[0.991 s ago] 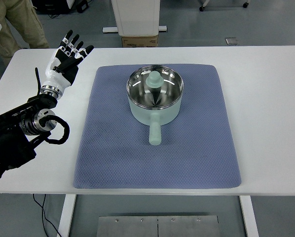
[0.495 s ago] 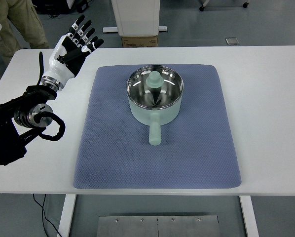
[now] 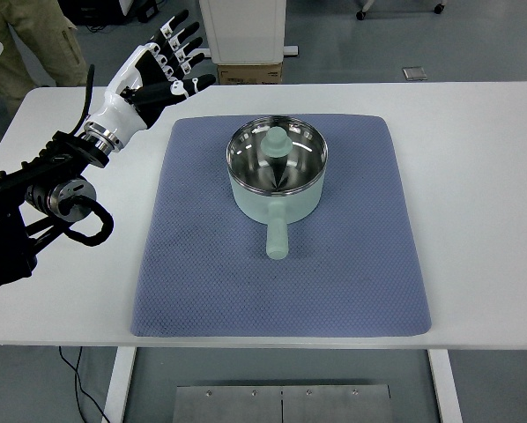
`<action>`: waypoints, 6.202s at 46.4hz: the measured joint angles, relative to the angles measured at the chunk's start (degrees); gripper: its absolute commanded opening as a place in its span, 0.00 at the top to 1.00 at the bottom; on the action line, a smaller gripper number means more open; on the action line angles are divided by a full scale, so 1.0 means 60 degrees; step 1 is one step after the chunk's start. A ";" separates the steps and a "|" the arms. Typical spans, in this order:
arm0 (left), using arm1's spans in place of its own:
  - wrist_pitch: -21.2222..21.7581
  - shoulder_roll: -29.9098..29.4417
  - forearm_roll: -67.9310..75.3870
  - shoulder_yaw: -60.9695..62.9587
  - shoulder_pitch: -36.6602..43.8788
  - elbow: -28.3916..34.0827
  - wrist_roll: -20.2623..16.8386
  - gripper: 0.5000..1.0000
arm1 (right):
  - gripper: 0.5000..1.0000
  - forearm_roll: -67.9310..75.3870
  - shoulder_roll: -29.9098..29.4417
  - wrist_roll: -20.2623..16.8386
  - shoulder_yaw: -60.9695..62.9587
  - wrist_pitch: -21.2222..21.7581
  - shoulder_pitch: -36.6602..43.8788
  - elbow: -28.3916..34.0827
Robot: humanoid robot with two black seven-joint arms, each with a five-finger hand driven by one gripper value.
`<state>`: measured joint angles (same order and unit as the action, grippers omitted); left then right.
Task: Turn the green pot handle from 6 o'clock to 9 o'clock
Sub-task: 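Raise the left hand and reach over the green saucepan rim, then lower the left hand fingers onto the green handle nearest the robot, then push the handle with the left hand, swinging it toward the left arm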
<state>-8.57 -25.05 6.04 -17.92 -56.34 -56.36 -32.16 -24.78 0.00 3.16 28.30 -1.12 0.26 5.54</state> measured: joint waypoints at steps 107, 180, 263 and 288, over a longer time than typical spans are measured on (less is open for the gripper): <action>-0.3743 -0.0980 0.9952 0.0438 -0.1260 -0.3885 0.0049 0.00 | 0.00 0.0000 0.0000 0.0003 0.0000 0.0001 0.0000 0.0000; -0.4079 0.0443 1.4329 0.1149 -0.2007 -0.2433 0.0057 0.00 | 0.00 0.0000 0.0000 0.0002 -0.0001 -0.0002 0.0001 0.0000; -0.4139 0.0120 1.8266 0.1785 -0.2829 -0.2473 -0.0444 0.00 | 0.00 0.0000 0.0000 -0.0001 0.0000 0.0000 0.0000 0.0000; -0.4092 -0.0015 1.9901 0.1912 -0.3078 -0.2472 -0.0475 0.00 | 0.00 0.0000 0.0000 -0.0001 0.0000 -0.0002 0.0001 0.0000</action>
<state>-33.12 -25.14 125.45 -6.44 -74.81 -71.19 -35.01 -24.78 0.00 3.16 28.30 -1.13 0.27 5.54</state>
